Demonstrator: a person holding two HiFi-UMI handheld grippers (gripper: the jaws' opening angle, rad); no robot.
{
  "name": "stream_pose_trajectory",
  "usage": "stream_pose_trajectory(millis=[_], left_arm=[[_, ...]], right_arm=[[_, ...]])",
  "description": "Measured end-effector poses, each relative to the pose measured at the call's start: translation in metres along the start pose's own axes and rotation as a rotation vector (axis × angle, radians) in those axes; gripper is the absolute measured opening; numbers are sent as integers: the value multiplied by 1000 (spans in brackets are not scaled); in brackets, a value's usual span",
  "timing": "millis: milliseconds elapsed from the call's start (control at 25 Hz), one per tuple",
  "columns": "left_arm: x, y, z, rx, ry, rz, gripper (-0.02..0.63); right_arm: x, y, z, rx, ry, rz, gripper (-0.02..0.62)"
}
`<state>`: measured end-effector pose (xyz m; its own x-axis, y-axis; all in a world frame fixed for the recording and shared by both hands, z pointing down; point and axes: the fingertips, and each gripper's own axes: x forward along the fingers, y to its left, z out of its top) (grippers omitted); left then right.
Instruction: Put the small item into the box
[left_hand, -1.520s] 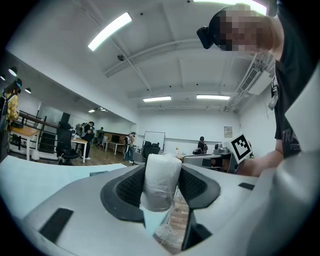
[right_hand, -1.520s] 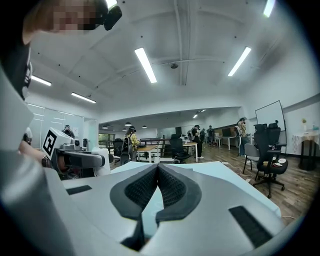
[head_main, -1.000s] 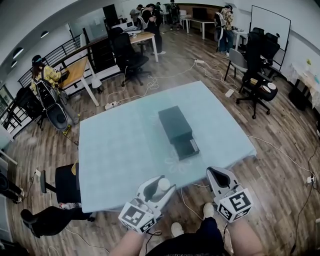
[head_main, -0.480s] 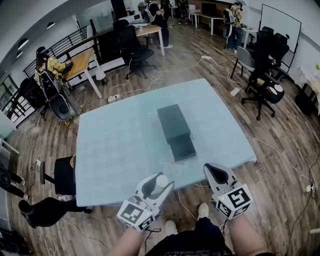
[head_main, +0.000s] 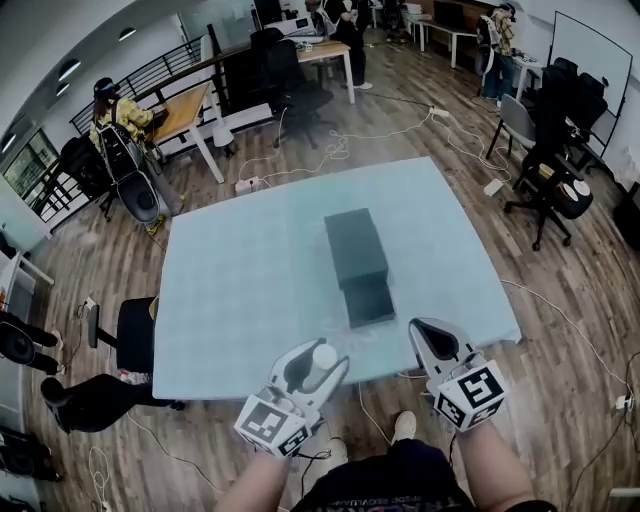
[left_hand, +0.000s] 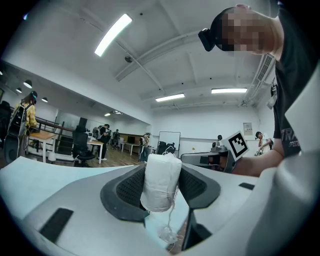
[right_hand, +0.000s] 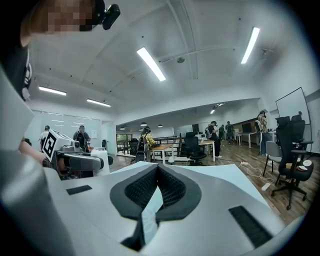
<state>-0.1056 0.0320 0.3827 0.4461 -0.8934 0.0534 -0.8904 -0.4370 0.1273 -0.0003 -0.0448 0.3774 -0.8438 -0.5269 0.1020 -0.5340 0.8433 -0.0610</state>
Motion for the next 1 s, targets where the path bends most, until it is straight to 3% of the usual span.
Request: stream_pose_trajectory(millis=[1000], left_arm=[[71,-20,2,25,34,193,218]], right_arm=[[14,-71,2,57,-23,200,18]])
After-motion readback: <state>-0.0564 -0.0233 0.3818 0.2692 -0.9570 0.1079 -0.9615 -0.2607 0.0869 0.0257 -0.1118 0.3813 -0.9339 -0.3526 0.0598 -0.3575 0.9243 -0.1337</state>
